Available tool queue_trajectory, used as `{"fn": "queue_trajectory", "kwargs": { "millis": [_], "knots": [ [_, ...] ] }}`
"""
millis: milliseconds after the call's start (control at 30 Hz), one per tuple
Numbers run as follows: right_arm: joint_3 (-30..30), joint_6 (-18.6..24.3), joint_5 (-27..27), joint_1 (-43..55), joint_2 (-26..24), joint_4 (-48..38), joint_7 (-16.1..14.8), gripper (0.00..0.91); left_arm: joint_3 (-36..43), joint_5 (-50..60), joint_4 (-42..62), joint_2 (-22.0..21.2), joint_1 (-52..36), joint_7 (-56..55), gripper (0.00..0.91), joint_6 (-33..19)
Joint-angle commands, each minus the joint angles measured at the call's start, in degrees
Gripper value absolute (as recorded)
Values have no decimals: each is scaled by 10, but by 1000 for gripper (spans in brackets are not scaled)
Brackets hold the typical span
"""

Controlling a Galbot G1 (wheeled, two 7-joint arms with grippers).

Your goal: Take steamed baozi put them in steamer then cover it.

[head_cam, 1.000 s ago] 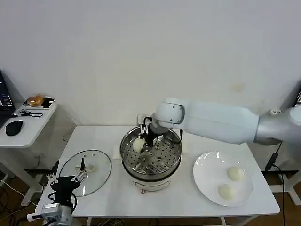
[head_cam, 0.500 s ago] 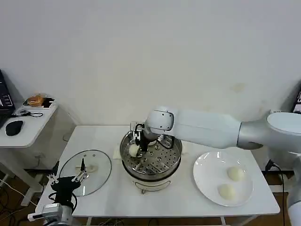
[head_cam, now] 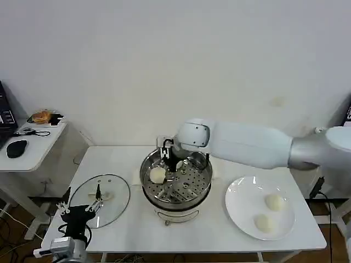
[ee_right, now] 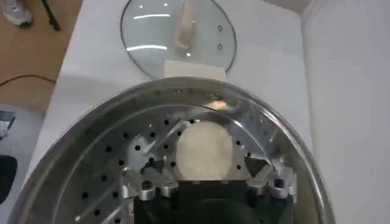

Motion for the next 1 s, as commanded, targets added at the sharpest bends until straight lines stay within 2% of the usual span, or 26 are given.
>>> {"fn": "queue_trajectory", "kwargs": {
  "millis": [33,167,300,333,433,500,567,667,867,900,1000],
  "knots": [
    [-20,18,-47,86,-158,114,-63,907,1,0,-1,1,0,0,907,0],
    [-31,67,-121,110,-271,162,-128,907,4,0,-3,5,3,0,907,0],
    [-29,113,-176,110,-347,190,-155,907,8,0,-6,7,5,0,907,-1],
    [-22,136,-200,96,-370,198,-168,907,9,0,-7,8,5,0,907,0],
    [14,156,-246,31,-426,217,-172,907,11,0,-9,8,5,0,907,0],
    [92,168,-285,-76,-470,226,-174,907,14,2,-9,9,5,0,907,0],
    [103,184,-320,-111,-500,230,-175,907,20,8,-8,9,6,0,907,0],
    [101,199,-359,-144,-527,229,-174,907,25,12,-7,8,7,0,907,-1],
    [122,214,-405,-210,-558,226,-168,907,32,19,-3,4,9,-1,907,-2],
    [163,217,-415,-260,-564,224,-168,907,34,21,-3,3,9,-1,907,-2],
    [173,219,-427,-297,-565,219,-164,907,36,25,-1,0,10,-1,907,-2]
  ]
}}
